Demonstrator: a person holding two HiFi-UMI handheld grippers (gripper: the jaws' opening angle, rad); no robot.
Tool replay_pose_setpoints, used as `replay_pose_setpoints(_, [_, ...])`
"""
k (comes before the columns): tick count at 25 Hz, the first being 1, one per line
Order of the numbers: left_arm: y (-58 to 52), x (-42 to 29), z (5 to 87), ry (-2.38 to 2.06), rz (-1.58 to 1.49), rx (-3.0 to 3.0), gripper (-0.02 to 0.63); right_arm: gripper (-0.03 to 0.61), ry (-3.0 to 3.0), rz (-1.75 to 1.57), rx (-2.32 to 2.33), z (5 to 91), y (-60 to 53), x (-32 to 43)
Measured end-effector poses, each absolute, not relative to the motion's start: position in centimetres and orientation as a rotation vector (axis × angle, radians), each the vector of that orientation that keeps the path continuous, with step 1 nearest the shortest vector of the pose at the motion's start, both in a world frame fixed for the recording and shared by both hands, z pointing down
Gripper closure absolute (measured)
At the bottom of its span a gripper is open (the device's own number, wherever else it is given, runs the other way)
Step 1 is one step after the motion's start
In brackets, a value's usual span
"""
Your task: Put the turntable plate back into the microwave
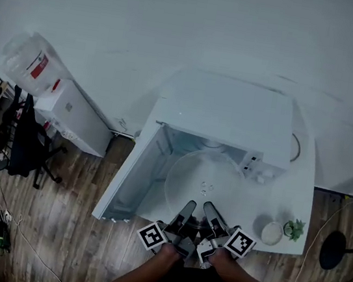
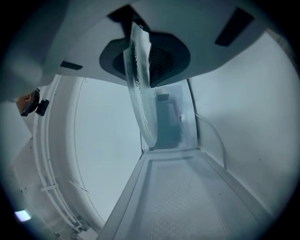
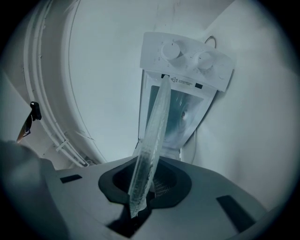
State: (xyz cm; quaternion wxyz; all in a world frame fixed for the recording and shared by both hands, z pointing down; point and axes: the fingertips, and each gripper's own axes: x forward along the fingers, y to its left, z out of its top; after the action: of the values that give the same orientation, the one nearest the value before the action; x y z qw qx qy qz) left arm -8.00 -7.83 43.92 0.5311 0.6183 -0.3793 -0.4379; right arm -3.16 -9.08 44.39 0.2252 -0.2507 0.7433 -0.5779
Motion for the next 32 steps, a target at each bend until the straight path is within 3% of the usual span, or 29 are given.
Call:
replay_pose_setpoints(13, [-16.0,-10.4,48.7,-0.783,-0.917,1.457,0.565,0.509,1.953,-1.555,-0.857,48.7,-16.7,-5.3])
replay_pose_setpoints(32, [-27.6,-11.8,51.9,-0.770,-0.988,1.486,0.566,0.507,2.001,-1.512,-0.851,52.1,-27.9,-6.5])
